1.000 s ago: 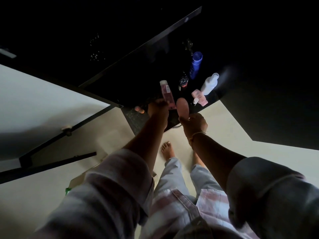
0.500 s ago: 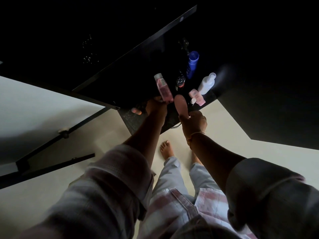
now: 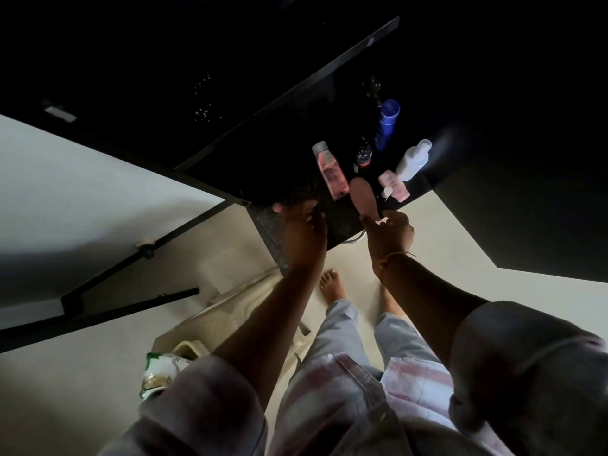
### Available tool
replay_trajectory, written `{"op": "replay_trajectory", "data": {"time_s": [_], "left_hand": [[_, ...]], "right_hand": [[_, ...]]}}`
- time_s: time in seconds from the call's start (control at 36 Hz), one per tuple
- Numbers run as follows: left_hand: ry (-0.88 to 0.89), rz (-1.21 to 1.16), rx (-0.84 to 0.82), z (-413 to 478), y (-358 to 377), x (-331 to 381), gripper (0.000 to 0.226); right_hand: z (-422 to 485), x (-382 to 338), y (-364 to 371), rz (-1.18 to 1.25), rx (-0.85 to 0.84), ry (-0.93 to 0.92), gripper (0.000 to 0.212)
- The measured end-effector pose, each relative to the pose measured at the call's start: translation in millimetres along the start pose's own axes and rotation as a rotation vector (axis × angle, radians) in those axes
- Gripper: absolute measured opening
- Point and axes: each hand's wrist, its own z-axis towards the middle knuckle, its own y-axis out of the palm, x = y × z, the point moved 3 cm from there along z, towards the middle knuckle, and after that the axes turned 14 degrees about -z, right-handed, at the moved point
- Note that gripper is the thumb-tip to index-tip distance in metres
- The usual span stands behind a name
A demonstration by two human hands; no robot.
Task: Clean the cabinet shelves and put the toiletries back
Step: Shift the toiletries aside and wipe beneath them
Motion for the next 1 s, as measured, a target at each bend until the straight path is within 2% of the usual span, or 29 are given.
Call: {"op": "replay_trajectory", "data": {"time_s": [0.08, 0.19, 0.31, 0.36, 0.47, 0.64, 0.83, 0.89, 1.0], "left_hand": [[0.091, 0.040, 0.101, 1, -26, -11, 0.021], [0.063, 0.106, 0.162, 11, -45, -22, 0.042], [-0.054, 0.161, 0.106, 27, -47, -31, 0.055], [-0.075, 0.164, 0.060, 32, -46, -34, 0.050], [-0.054, 0.190, -0.008, 39, -47, -36, 0.024], [-0.118, 0.161, -0.017, 40, -48, -29, 0.026], [0.025, 0.099, -0.036, 43, -32, -5, 0.023], [0.060, 0.009, -0.079, 42, -19, 10, 0.024], [0.191, -0.019, -0.185, 40, 13, 47, 0.024]], "right_hand": [[-9, -1, -1, 0.051, 0.005, 0.026, 0.052], [-19, -4, -4, -0.018, 0.016, -0.068, 0.039], [-26, -7, -5, -0.022, 0.023, -0.114, 0.037], [-25, -8, -7, -0.008, 0.025, -0.090, 0.041], [-21, -10, -14, -0.010, 0.036, -0.067, 0.046], [-14, -11, -19, -0.018, 0.024, -0.071, 0.045], [-11, -14, -20, -0.010, 0.000, -0.056, 0.044], [-10, -14, -19, 0.000, -0.003, -0.047, 0.043], [-7, -13, -18, 0.009, -0.008, -0.034, 0.044]]}}
